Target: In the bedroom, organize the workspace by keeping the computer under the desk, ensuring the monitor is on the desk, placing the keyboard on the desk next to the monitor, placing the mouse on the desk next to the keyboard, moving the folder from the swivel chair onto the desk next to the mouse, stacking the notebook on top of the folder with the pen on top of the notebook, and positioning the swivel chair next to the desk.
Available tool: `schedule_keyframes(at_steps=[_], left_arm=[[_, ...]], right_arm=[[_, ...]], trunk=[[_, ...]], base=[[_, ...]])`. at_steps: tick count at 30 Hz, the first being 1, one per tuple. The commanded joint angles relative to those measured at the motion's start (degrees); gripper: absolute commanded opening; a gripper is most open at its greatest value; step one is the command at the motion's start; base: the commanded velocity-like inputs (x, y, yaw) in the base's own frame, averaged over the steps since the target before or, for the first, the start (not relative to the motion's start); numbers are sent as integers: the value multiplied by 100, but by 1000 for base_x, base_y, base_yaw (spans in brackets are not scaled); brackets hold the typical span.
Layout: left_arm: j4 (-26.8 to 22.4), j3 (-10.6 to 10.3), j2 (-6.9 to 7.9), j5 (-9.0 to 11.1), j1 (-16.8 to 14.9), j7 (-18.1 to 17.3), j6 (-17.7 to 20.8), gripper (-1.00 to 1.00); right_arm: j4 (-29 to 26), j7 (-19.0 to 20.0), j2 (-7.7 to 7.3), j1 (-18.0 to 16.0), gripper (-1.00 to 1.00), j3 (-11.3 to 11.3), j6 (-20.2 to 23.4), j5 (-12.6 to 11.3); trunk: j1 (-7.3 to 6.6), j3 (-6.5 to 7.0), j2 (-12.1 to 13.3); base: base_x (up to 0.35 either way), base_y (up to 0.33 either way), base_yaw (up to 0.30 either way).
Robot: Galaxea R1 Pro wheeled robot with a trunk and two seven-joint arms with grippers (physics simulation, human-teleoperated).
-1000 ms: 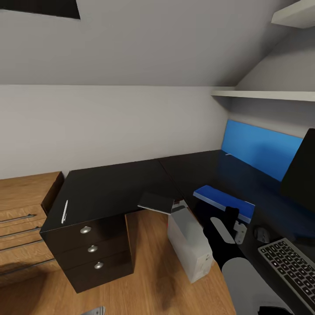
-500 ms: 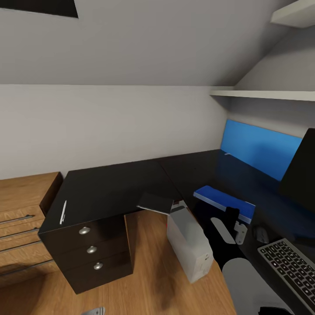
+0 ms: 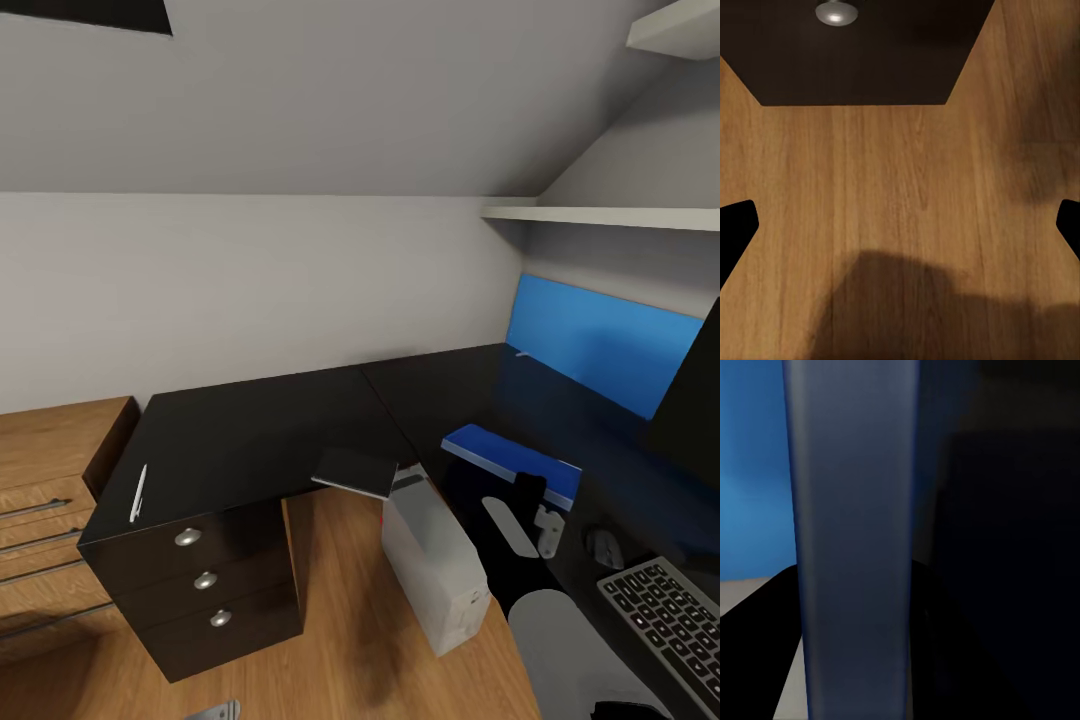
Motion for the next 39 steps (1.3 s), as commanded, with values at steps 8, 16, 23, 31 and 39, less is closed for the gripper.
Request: schedule_keyframes(at_steps=[8, 16, 23, 31, 39], left_arm=[[-15, -12, -1, 39, 1, 38, 25, 100], [-15, -12, 1, 39, 1, 38, 25, 100], [-15, -14, -2, 39, 1, 38, 25, 100], [-10, -19, -3, 39, 1, 45, 25, 100], [-1, -26, -13, 41, 1, 39, 25, 100]], right_arm=[[-21, -229, 3, -2, -100, -22, 4, 53], [-27, -330, 2, -2, 100, -22, 4, 53], [-27, -329, -3, -2, 100, -22, 4, 45], [-27, -328, -4, -2, 100, -22, 7, 37], [-27, -328, -13, -2, 100, -22, 12, 27]], trunk=[[0, -5, -3], [0, -5, -3], [0, -5, -3], [0, -5, -3], [0, -5, -3]], base=[[0, 0, 0], [0, 0, 0], [0, 0, 0], [-9, 0, 0], [-227, 0, 0]])
